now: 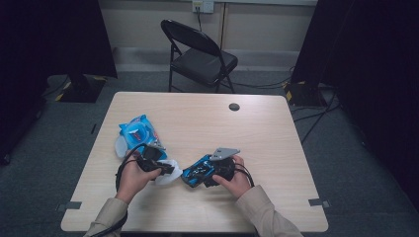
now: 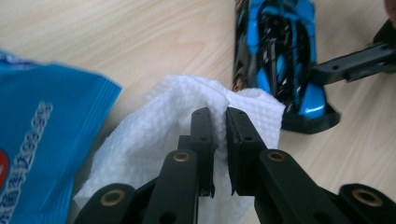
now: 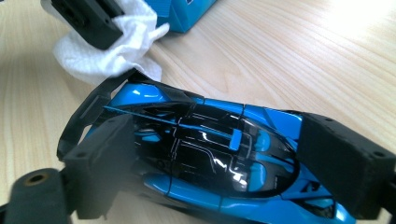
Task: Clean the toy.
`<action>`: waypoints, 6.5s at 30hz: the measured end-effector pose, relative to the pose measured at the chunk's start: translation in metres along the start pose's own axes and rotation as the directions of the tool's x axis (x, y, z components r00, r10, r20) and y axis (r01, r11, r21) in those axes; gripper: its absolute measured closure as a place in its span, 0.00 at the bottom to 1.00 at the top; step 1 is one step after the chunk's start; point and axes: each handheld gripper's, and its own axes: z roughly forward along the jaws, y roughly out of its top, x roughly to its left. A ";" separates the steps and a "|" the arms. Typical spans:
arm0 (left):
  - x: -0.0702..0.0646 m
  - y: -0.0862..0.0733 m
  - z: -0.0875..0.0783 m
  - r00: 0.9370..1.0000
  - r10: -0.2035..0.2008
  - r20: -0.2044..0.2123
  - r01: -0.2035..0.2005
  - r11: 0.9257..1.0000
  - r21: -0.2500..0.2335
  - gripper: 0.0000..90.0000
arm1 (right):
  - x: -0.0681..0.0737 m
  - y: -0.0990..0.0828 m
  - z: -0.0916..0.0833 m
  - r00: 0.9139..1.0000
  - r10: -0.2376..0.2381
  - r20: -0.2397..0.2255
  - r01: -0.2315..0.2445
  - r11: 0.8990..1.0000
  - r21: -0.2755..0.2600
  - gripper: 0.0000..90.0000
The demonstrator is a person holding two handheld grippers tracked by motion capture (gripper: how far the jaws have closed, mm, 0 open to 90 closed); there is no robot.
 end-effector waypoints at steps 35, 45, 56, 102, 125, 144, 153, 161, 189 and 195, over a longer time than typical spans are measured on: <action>-0.115 0.098 0.085 0.934 0.265 0.239 -0.265 0.964 -0.032 0.91 | -0.046 -0.052 -0.133 0.986 0.102 0.135 -0.098 0.995 -0.032 0.24; -0.141 0.108 0.114 0.895 0.339 0.289 -0.351 0.936 -0.013 0.90 | -0.049 -0.067 -0.162 0.969 0.157 0.192 -0.147 0.987 -0.064 0.26; -0.145 0.111 0.110 0.885 0.381 0.269 -0.372 0.924 -0.085 0.61 | -0.043 -0.076 -0.178 0.960 0.166 0.226 -0.156 0.986 -0.065 0.27; -0.056 0.080 0.118 0.985 0.168 -0.036 -0.167 0.985 0.034 0.20 | -0.022 -0.071 -0.099 0.997 0.016 0.076 -0.027 0.989 0.143 0.34; -0.064 0.082 0.127 0.977 0.198 -0.076 -0.192 0.979 0.072 0.28 | -0.021 -0.072 -0.098 0.996 0.019 0.084 -0.030 0.990 0.136 0.34; -0.060 0.087 0.096 0.978 0.208 -0.028 -0.209 0.977 -0.036 0.29 | -0.022 -0.073 -0.098 0.996 0.024 0.088 -0.035 0.992 0.125 0.36; -0.059 0.088 0.079 0.979 0.202 -0.012 -0.203 0.974 -0.106 0.29 | -0.022 -0.072 -0.097 0.993 0.019 0.120 -0.034 0.992 0.125 0.44; -0.058 0.087 0.072 0.979 0.205 0.001 -0.203 0.970 -0.131 0.29 | -0.023 -0.071 -0.098 0.986 0.042 0.164 -0.063 0.990 0.125 0.60; -0.074 0.082 0.049 0.963 0.253 0.089 -0.226 0.945 -0.235 0.29 | -0.049 -0.009 -0.137 0.942 0.295 0.162 -0.268 0.949 -0.167 0.97; -0.082 0.082 0.056 0.958 0.266 0.110 -0.236 0.944 -0.230 0.29 | -0.045 0.032 -0.125 0.956 0.248 0.156 -0.224 0.962 -0.156 0.97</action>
